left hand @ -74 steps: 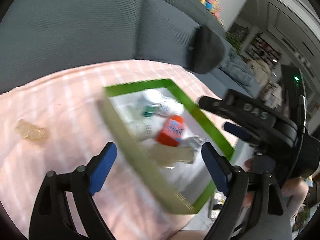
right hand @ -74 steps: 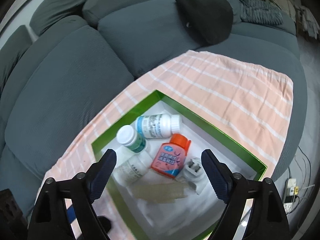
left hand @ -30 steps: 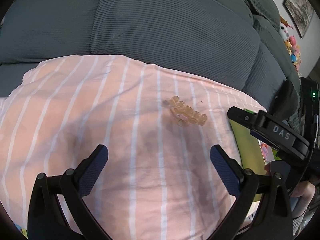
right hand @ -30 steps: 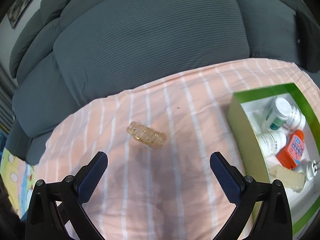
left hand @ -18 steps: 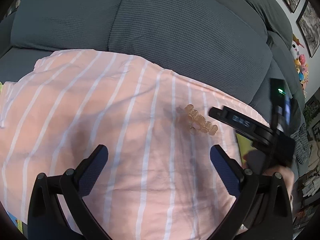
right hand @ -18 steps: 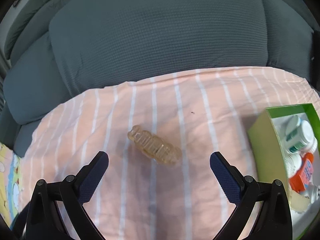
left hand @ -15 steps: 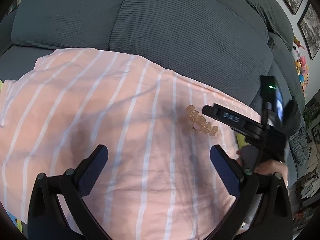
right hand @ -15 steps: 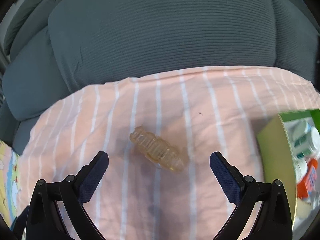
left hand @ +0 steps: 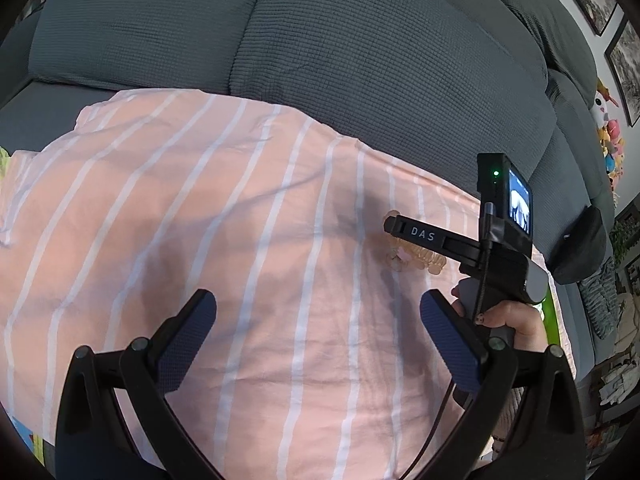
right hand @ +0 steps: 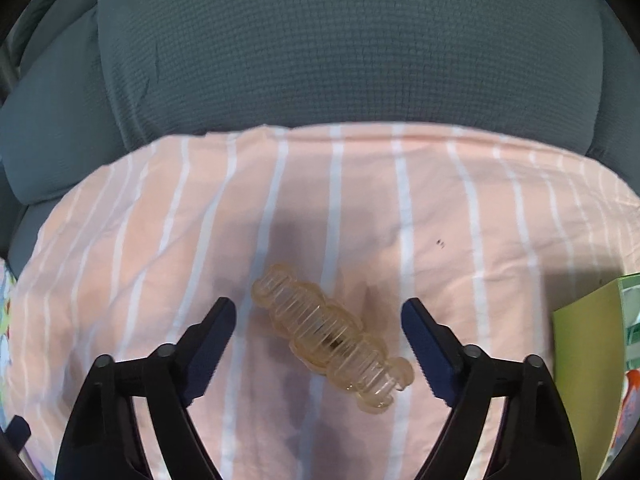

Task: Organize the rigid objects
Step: 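Lower the right gripper onto the amber hair clip and close it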

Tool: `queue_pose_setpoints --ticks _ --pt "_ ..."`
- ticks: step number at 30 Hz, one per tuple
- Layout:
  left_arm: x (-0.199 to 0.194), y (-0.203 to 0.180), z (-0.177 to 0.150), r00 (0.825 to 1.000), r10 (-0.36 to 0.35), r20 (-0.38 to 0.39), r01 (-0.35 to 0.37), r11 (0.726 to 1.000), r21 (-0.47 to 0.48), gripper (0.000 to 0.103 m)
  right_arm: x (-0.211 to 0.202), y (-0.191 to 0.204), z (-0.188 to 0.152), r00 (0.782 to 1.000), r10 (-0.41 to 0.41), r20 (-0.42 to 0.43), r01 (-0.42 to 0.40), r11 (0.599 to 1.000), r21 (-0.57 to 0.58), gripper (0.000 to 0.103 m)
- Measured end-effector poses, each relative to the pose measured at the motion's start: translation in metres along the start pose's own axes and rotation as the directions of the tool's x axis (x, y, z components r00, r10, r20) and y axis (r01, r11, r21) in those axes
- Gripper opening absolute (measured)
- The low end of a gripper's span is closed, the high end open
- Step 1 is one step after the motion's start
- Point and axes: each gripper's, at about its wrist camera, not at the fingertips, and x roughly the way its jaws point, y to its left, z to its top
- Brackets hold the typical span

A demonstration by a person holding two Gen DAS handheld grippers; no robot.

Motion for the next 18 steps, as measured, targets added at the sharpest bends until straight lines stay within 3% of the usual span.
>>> queue_pose_setpoints --ticks 8,9,10,13,18 --pt "0.005 -0.002 0.0 1.0 -0.008 -0.019 0.008 1.0 0.006 0.102 0.014 -0.006 -0.005 1.0 0.011 -0.008 -0.011 1.0 0.008 0.063" --pt "0.006 -0.002 0.0 1.0 -0.008 -0.022 0.008 1.0 0.008 0.102 0.013 -0.007 -0.006 1.0 0.014 -0.003 -0.014 1.0 0.013 0.059" --pt "0.006 -0.002 0.0 1.0 -0.008 -0.024 0.008 1.0 0.007 0.102 0.012 -0.007 -0.006 1.0 0.026 -0.002 -0.026 0.999 0.023 0.047" --pt "0.008 -0.001 0.0 1.0 0.001 -0.026 -0.001 1.0 0.004 0.102 0.007 -0.01 -0.007 0.999 0.046 -0.015 -0.045 0.997 0.069 0.046" --pt "0.005 -0.002 -0.001 1.0 -0.002 -0.021 0.002 1.0 0.007 0.102 -0.01 -0.013 -0.016 0.987 0.154 -0.044 -0.147 0.98 0.135 0.042"
